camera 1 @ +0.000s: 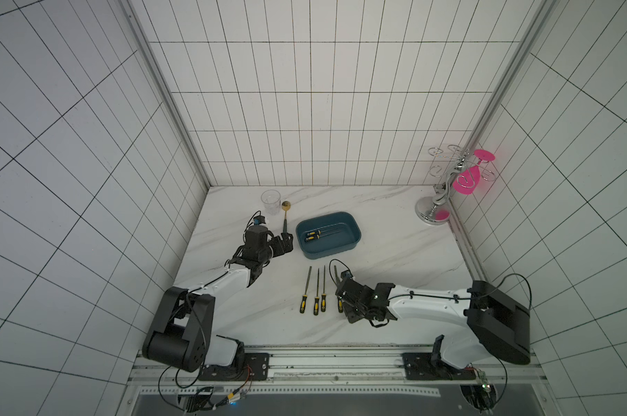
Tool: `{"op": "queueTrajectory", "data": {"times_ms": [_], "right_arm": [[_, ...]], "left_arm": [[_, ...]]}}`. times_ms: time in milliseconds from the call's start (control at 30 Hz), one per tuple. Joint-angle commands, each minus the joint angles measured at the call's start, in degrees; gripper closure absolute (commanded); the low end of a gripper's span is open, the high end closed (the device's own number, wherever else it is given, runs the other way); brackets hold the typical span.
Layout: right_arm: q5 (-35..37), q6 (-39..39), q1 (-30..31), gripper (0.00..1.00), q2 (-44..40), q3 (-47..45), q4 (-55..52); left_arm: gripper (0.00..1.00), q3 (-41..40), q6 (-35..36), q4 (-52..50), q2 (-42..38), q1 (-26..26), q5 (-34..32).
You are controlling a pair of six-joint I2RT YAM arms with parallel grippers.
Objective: Put the file tool into the storage box
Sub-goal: Pick up the file tool from the center of the board, then place the file tool in the storage box.
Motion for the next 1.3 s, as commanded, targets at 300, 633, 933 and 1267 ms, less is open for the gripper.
{"op": "queueTrajectory", "data": {"times_ms": [300,633,933,1267], "right_arm": [[8.7,0.8,0.3,0.89,-14.3,-3.0,-6.3],[1.4,-17.5,-11.6,0.85,-16.0,7.4,-6.4],[-4.6,-40.0,-19.8,0.87,1.8,26.9,-6.8],[-7.9,-55.5,-25.2,0.91,15.9,39.7,-6.9]], "left_arm": [[0.02,-0.6,0.2,0.6,-1.0,0.0,-0.6],[0.02,-3.8,0.6,1.9,-8.3,0.0,-3.7],[0.02,-4.9,0.6,1.4,-10.7,0.6,-5.6],[0.02,-6.0,-0.2,1.4,-12.8,2.0,-6.9]]}}
